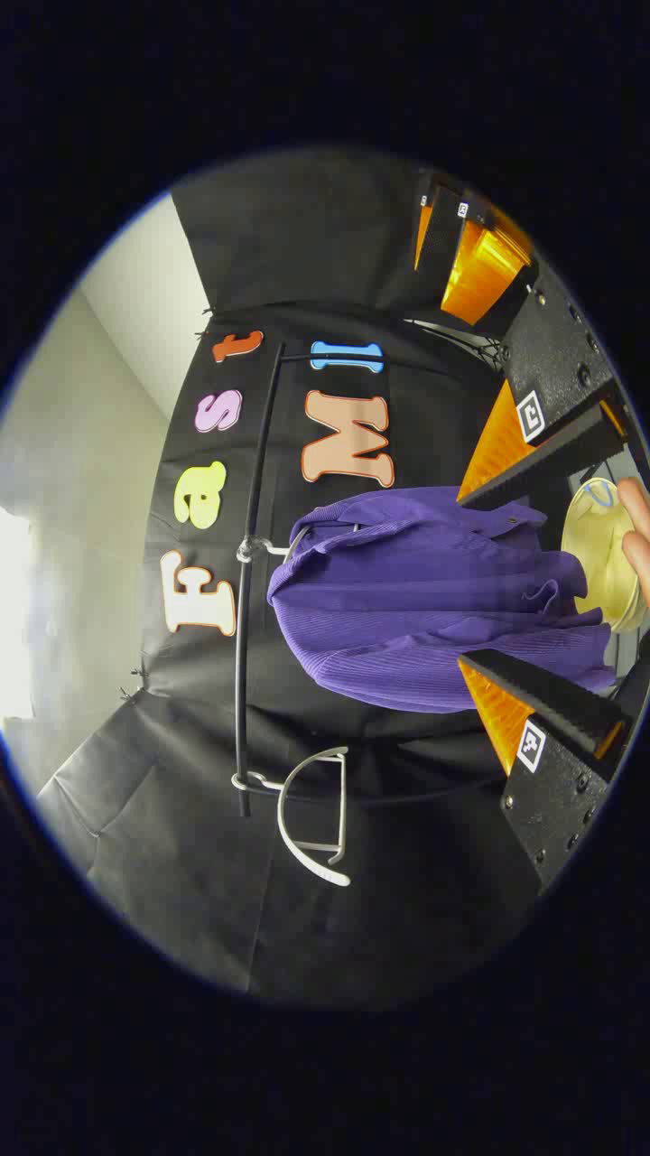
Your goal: Grasp the clothes on the hanger with both hands and then place them into the laundry hamper below.
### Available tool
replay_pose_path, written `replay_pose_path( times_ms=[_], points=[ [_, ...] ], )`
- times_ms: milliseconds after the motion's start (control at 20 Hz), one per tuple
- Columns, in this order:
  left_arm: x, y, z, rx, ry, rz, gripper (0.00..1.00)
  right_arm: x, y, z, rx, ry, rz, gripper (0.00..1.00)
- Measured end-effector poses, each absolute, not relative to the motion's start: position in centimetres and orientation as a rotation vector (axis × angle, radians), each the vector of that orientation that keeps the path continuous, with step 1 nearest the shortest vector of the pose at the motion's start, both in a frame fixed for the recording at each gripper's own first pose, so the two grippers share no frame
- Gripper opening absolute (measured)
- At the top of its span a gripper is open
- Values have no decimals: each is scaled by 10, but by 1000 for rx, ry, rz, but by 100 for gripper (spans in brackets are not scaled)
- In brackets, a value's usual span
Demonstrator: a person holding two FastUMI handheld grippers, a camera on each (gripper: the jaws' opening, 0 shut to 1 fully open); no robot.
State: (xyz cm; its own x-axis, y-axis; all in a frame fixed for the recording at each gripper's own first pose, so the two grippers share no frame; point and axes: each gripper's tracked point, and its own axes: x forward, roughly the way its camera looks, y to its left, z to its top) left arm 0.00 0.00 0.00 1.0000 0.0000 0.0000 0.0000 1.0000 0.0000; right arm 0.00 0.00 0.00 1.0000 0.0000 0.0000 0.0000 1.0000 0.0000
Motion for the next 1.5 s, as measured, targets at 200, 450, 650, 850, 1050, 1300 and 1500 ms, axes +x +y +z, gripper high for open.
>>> replay_pose_path(
  times_ms=[200,450,650,850,1050,1300,1500],
  points=[
    [6,-3,0,-5,-16,10,92,4,1,-3,8,-8,15,97],
    [20,-31,1,23,-2,-98,91,15,-4,-18,-9,-1,22,99],
    [35,-38,17,67,-28,-111,95,35,-15,-27,-2,-14,33,96],
    [52,-28,35,70,-110,-54,91,61,-32,-31,0,-11,19,100],
    [70,-37,26,45,-79,-53,91,87,-34,-27,64,-12,57,99],
    [110,-37,12,32,-56,10,91,121,-35,-25,85,-17,94,96],
    [152,-28,-8,16,-21,60,91,168,-35,-37,108,17,118,99]
  ],
)
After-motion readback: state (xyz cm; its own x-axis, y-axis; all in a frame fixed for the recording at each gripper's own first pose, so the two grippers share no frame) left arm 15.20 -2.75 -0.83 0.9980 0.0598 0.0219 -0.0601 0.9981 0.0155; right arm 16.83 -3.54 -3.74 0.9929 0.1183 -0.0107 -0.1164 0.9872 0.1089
